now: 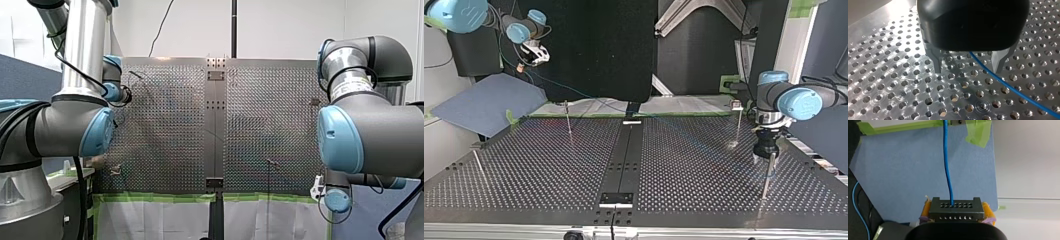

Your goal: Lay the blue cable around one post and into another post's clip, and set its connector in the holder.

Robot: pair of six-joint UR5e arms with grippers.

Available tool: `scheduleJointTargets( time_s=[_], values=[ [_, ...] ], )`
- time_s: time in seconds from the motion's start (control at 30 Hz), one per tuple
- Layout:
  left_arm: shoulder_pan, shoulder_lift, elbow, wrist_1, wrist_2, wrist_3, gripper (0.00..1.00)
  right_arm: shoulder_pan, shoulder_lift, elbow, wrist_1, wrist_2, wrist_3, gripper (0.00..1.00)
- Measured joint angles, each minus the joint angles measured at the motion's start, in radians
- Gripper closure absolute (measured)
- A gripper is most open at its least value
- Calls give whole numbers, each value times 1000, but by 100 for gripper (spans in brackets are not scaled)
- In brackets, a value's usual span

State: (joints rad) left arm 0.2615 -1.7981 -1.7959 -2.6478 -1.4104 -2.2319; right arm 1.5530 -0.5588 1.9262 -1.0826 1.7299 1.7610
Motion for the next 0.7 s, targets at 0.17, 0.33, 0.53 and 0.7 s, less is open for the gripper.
scheduleJointTargets(
  time_s=[0.17,0.33,0.53,0.7],
  values=[
    [0,0,0,0,0,0,0,-7,40,-34,3,-49,-20,100],
    [0,0,0,0,0,0,0,-10,65,-45,-15,-93,-56,100],
    [0,0,0,0,0,0,0,-11,51,-45,-32,-148,-106,100],
    [0,0,0,-3,0,0,0,-11,10,-31,-38,-193,-136,100]
  ],
)
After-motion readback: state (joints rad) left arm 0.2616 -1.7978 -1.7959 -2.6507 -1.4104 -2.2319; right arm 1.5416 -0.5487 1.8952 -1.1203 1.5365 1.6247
